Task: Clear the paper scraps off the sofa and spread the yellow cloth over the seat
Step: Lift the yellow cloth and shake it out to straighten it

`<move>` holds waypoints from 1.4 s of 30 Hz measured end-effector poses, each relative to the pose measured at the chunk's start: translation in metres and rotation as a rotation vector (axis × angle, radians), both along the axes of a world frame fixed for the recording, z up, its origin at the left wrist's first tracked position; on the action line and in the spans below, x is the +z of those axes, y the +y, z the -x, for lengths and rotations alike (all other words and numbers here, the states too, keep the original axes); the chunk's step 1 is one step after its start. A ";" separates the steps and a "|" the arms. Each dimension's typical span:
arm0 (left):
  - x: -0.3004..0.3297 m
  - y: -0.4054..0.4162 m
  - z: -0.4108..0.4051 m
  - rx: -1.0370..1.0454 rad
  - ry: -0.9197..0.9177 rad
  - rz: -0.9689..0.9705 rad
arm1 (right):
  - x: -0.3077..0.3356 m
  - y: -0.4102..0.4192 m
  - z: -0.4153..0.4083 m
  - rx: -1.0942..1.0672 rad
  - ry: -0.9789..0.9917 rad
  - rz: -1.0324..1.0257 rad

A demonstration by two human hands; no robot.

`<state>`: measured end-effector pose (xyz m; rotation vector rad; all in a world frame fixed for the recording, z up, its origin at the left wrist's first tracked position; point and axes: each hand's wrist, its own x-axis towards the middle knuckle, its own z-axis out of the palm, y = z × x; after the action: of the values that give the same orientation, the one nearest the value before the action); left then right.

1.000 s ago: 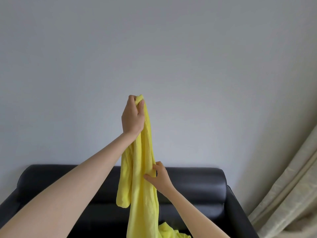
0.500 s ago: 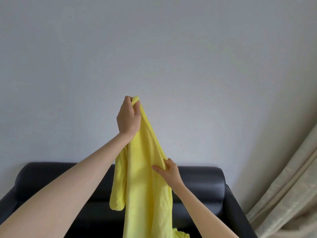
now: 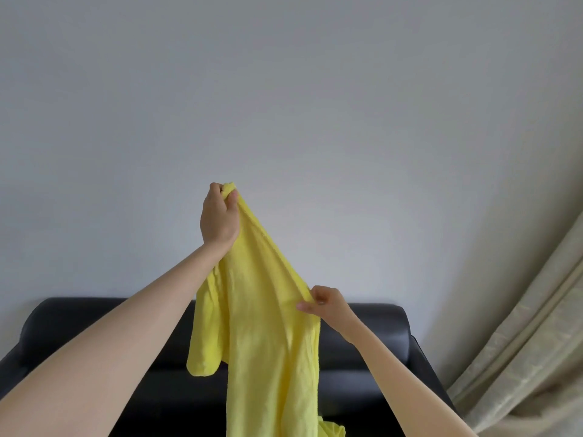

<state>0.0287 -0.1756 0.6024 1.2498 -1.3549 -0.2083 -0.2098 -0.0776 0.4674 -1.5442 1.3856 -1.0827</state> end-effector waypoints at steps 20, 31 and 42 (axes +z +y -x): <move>0.026 0.011 0.020 -0.072 0.300 0.079 | -0.062 0.003 0.003 0.009 0.269 -0.305; -0.014 -0.010 -0.032 0.205 0.308 -0.109 | 0.066 -0.034 0.068 -0.455 0.440 0.156; -0.008 0.014 0.011 -0.343 -0.213 -0.229 | 0.073 -0.031 0.045 -0.231 0.534 0.228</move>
<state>0.0173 -0.1617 0.5940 1.2458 -1.7675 -0.4922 -0.2552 -0.1090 0.5407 -1.9729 1.8863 -1.0317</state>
